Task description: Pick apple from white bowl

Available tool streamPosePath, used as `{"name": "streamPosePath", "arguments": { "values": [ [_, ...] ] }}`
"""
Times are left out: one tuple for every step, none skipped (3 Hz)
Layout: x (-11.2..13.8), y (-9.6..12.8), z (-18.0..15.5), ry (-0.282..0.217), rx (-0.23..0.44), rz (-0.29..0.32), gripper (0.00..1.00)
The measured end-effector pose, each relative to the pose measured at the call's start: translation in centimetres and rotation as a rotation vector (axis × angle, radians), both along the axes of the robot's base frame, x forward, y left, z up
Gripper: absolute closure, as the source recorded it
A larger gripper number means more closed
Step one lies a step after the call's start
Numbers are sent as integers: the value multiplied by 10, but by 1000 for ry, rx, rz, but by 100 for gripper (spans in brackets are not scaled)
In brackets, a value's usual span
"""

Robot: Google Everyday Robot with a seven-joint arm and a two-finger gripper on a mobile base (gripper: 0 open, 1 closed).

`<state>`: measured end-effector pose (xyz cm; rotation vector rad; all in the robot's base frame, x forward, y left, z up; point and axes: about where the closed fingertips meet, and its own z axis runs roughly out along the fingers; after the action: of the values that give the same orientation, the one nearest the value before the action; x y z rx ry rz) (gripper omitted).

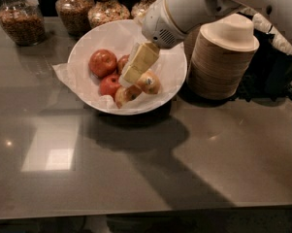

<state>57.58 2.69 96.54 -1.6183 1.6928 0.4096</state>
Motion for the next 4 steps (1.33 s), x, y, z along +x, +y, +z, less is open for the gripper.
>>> {"name": "streamPosePath", "arguments": {
  "values": [
    [13,20,-16,33,48,21,0],
    [25,36,-27,40,53,50,0],
    [34,46,-34,41,46,66,5],
    [41,52,-40,49,45,74,8]
  ]
}}
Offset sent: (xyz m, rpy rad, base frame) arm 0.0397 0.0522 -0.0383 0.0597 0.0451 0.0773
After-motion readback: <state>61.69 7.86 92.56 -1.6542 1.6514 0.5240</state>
